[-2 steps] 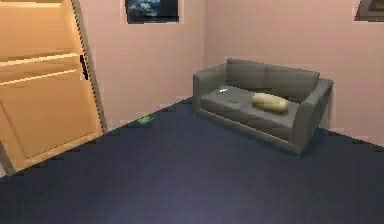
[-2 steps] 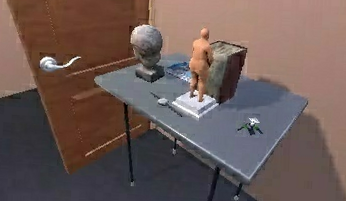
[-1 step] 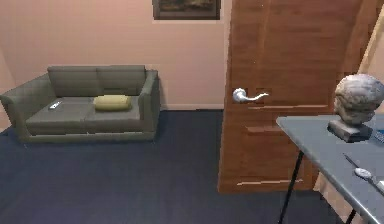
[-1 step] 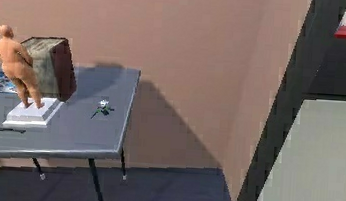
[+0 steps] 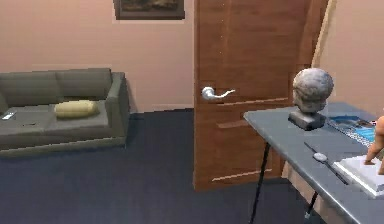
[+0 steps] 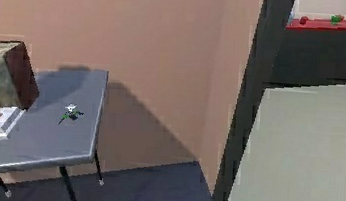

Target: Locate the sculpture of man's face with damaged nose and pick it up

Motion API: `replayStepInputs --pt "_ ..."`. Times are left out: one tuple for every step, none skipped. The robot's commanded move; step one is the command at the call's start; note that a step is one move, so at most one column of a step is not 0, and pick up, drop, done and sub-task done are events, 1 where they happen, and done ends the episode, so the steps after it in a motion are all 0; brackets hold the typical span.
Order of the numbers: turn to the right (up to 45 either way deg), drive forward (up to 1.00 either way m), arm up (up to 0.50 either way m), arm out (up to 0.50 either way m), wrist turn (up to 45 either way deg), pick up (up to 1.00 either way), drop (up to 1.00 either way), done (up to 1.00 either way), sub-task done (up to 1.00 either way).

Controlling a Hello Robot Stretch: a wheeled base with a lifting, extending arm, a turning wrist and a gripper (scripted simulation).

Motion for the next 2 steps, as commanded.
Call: replayStepInputs --pt "0.0 0.65 0.00 0.00 0.0 0.00 0.00 0.00 0.00" --pt "-21.0 0.00 0.00 0.00 0.0 0.00 0.00 0.00 0.00"
